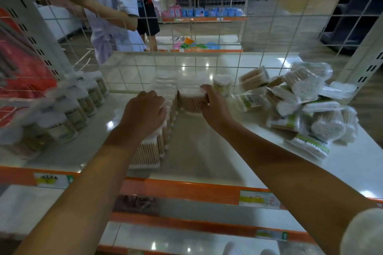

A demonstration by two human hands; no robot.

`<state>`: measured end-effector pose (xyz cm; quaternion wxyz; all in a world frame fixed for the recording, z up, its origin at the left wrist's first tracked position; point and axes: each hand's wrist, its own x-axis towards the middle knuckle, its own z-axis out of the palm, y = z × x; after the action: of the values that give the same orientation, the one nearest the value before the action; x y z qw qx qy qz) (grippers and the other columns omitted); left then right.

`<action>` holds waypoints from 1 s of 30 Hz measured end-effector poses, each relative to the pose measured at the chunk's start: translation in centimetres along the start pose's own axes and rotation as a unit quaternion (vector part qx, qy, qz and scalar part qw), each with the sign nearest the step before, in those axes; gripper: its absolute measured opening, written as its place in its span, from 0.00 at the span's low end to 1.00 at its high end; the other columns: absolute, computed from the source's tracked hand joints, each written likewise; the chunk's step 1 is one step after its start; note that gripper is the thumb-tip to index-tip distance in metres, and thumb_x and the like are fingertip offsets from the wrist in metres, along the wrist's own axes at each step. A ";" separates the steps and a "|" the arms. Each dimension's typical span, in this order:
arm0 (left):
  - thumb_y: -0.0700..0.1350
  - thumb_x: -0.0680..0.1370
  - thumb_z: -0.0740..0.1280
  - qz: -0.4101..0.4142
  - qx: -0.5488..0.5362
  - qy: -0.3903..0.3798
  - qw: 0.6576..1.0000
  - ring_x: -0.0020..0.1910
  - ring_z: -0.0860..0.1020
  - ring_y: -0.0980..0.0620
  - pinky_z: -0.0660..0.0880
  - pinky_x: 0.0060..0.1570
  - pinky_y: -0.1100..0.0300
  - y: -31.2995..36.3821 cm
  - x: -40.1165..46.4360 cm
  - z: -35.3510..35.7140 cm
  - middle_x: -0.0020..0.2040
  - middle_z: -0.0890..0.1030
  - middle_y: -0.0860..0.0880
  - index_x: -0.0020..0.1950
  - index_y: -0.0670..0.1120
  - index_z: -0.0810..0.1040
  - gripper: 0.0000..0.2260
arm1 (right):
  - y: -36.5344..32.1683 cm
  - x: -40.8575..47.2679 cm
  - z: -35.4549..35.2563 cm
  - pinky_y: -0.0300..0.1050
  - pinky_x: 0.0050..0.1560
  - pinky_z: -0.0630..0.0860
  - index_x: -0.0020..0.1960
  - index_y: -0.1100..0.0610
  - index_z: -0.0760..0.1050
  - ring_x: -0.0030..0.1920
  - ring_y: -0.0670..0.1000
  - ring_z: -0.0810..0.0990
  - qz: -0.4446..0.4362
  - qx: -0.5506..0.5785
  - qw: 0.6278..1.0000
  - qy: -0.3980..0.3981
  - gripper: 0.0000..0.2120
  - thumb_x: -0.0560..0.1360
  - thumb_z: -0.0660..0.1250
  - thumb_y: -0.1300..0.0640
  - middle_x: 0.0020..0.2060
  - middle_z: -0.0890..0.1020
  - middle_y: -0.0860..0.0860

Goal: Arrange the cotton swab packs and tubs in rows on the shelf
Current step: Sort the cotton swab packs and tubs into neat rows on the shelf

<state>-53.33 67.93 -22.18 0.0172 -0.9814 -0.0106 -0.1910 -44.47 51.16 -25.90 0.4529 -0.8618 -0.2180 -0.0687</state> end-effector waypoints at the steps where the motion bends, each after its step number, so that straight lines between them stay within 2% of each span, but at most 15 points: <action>1: 0.45 0.78 0.59 -0.001 -0.007 -0.004 1.000 0.47 0.74 0.45 0.63 0.39 0.57 -0.2 0.0 0.3 0.48 0.77 0.43 0.53 0.41 0.78 0.12 | 0.1 0.4 0.3 0.47 0.49 0.77 0.65 0.59 0.67 0.55 0.56 0.74 0.003 -0.011 1.000 0.001 0.21 0.73 0.61 0.68 0.57 0.74 0.59; 6: 0.44 0.78 0.59 -0.005 -0.046 0.010 0.999 0.46 0.73 0.44 0.66 0.40 0.55 -0.6 0.0 1.3 0.47 0.76 0.42 0.51 0.40 0.79 0.12 | 1.3 1.0 1.6 0.55 0.58 0.74 0.67 0.58 0.66 0.59 0.57 0.71 0.021 -0.057 0.998 0.029 0.24 0.72 0.64 0.66 0.62 0.69 0.59; 9: 0.44 0.78 0.60 -0.002 -0.063 0.024 0.998 0.46 0.73 0.44 0.67 0.41 0.54 -0.7 -0.2 1.3 0.47 0.76 0.42 0.51 0.40 0.79 0.11 | 1.4 0.8 2.0 0.50 0.65 0.64 0.71 0.54 0.62 0.65 0.57 0.64 0.024 -0.106 0.992 0.060 0.30 0.72 0.65 0.65 0.67 0.63 0.58; 12: 0.44 0.78 0.60 0.002 -0.071 0.033 0.997 0.45 0.73 0.45 0.67 0.41 0.55 -0.7 -0.2 1.6 0.46 0.76 0.42 0.51 0.40 0.79 0.11 | 1.3 0.8 2.2 0.54 0.67 0.57 0.69 0.52 0.67 0.67 0.59 0.60 -0.009 -0.199 0.976 0.083 0.26 0.72 0.65 0.63 0.66 0.63 0.58; 14: 0.44 0.78 0.61 0.005 -0.075 0.034 0.997 0.45 0.73 0.45 0.68 0.41 0.54 -0.8 -0.1 1.7 0.45 0.76 0.42 0.51 0.39 0.79 0.11 | 1.4 0.9 2.2 0.57 0.64 0.59 0.65 0.53 0.72 0.66 0.61 0.62 -0.035 -0.238 0.967 0.085 0.22 0.72 0.67 0.61 0.64 0.66 0.60; 17: 0.43 0.77 0.62 0.004 -0.083 0.040 0.996 0.44 0.73 0.44 0.68 0.42 0.53 -0.9 -0.1 1.9 0.45 0.77 0.42 0.50 0.39 0.79 0.10 | 1.4 0.8 2.1 0.58 0.60 0.62 0.65 0.55 0.72 0.63 0.63 0.65 -0.045 -0.263 0.961 0.072 0.21 0.71 0.67 0.59 0.61 0.69 0.61; 25: 0.42 0.76 0.64 -0.003 -0.101 0.052 0.994 0.46 0.74 0.42 0.69 0.43 0.52 -1.0 0.0 2.1 0.46 0.77 0.41 0.51 0.39 0.80 0.09 | 0.8 1.1 1.4 0.53 0.64 0.58 0.69 0.51 0.67 0.68 0.59 0.60 -0.030 -0.302 0.952 0.028 0.21 0.76 0.62 0.55 0.65 0.66 0.57; 30: 0.42 0.76 0.64 -0.008 -0.113 0.053 0.992 0.48 0.74 0.43 0.69 0.46 0.52 -1.1 -0.1 2.2 0.48 0.77 0.42 0.53 0.39 0.79 0.10 | 0.6 2.0 0.2 0.52 0.63 0.59 0.67 0.52 0.71 0.66 0.57 0.61 -0.051 -0.278 0.959 0.031 0.19 0.76 0.62 0.54 0.64 0.67 0.55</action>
<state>-52.58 69.08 -24.24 -0.0951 -0.9654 0.0041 -0.2427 -42.46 51.64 -25.89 0.1981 -0.9389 -0.2194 -0.1762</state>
